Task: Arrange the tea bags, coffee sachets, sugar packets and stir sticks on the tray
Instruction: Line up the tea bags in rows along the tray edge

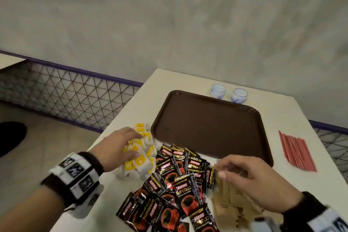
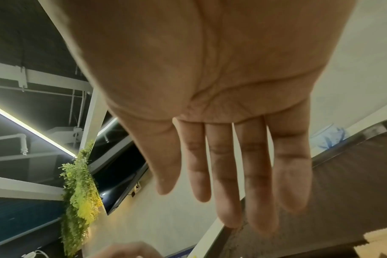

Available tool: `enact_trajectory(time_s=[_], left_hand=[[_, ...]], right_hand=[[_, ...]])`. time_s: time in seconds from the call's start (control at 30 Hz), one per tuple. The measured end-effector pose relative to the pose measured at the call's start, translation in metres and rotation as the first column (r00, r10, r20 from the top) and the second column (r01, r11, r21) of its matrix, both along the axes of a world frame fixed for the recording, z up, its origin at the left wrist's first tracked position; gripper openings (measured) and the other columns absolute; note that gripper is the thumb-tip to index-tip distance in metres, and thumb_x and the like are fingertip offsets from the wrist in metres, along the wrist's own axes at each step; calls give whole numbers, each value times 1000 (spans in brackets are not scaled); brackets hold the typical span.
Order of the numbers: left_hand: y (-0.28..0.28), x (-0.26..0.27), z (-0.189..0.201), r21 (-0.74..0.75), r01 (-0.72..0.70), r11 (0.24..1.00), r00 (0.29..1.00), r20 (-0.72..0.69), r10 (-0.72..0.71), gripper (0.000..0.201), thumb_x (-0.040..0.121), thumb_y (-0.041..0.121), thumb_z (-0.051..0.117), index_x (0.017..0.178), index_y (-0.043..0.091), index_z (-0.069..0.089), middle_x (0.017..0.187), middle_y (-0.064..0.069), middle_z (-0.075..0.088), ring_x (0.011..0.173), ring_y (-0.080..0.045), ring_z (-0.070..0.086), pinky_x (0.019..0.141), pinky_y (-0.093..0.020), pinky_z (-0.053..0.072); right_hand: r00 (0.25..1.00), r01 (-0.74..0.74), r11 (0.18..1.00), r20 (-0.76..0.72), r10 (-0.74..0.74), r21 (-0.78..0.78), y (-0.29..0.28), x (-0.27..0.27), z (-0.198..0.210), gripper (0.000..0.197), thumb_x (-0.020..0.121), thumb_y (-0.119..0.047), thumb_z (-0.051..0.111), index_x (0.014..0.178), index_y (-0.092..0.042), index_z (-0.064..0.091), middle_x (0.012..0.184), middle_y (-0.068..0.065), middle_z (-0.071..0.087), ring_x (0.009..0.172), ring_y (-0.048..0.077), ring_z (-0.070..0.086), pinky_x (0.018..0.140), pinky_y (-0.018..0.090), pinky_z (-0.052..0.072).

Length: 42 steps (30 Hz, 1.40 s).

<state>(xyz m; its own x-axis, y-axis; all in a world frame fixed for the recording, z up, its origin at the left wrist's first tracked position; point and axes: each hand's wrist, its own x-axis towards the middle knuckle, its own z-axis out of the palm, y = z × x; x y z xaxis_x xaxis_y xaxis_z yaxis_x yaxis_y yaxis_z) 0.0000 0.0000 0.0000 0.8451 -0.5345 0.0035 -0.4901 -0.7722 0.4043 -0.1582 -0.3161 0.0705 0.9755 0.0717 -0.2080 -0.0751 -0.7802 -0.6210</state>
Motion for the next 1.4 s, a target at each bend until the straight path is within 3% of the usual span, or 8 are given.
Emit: enact_trajectory(time_s=[0.13, 0.23, 0.47, 0.7, 1.0, 1.1, 1.27, 1.4], left_hand=[[-23, 11, -3, 330, 153, 931, 987, -100, -127, 53, 71, 42, 73, 120, 33, 56, 119, 11, 48, 115, -13, 45, 96, -25, 38], [-25, 17, -14, 374, 183, 909, 983, -95, -159, 40, 72, 37, 71, 110, 33, 58, 114, 11, 48, 112, -12, 46, 94, -26, 41], [-19, 29, 3, 109, 277, 955, 959, -100, -267, 5, 82, 35, 67, 84, 34, 62, 97, 14, 51, 92, -4, 46, 82, -18, 36], [-27, 39, 46, -129, 348, 929, 929, -82, -360, 5, 83, 28, 67, 79, 25, 67, 69, 9, 64, 67, -3, 57, 63, -17, 43], [-32, 45, 62, -262, 442, 858, 871, -104, -480, 6, 88, 26, 63, 91, 25, 67, 79, 4, 68, 70, -7, 63, 65, -23, 50], [-28, 49, 57, -318, 399, 860, 885, -112, -452, 8, 86, 22, 66, 92, 27, 68, 78, 6, 67, 71, -6, 58, 63, -13, 44], [-23, 64, 54, -435, 239, 868, 922, -177, -343, 20, 77, 20, 75, 89, 29, 62, 77, 7, 64, 68, -5, 55, 62, -19, 46], [-17, 66, 35, 6, 285, 959, 930, -245, -275, 43, 65, 52, 75, 96, 32, 53, 90, 16, 59, 73, -3, 54, 64, -17, 41]], right_hand=[[999, 36, 999, -20, -35, 18, 11, 9, -9, 12, 87, -47, 61, 97, -42, 65, 92, -16, 68, 88, -2, 62, 77, 24, 52], [999, 30, 999, -28, -29, 37, 22, 17, -13, 12, 89, -45, 60, 99, -42, 64, 93, -15, 66, 89, -2, 60, 71, 18, 45], [1000, 23, 998, -13, -22, 54, 54, 42, -20, 14, 89, -44, 60, 101, -40, 65, 93, -15, 66, 90, -2, 59, 78, 18, 45], [988, 39, 984, 138, -63, 174, 96, 85, -18, 26, 83, -32, 71, 107, -38, 60, 96, -15, 65, 79, -2, 59, 71, 13, 47], [957, 44, 976, 272, -103, 215, 114, 123, -13, 17, 74, -26, 80, 80, -28, 65, 82, -7, 63, 67, 4, 55, 62, 16, 41], [972, 35, 976, 220, -83, 216, 107, 133, -16, 15, 75, -29, 79, 79, -24, 66, 81, -1, 67, 65, 2, 53, 62, 22, 45], [989, -11, 976, 149, -23, 219, 102, 146, -24, 18, 81, -22, 74, 73, -28, 59, 68, -10, 58, 61, 0, 52, 60, 15, 40], [985, 92, 969, 120, -122, 228, 82, 166, -37, 16, 82, -17, 71, 73, -22, 58, 73, -9, 60, 69, 4, 55, 69, 21, 46]])
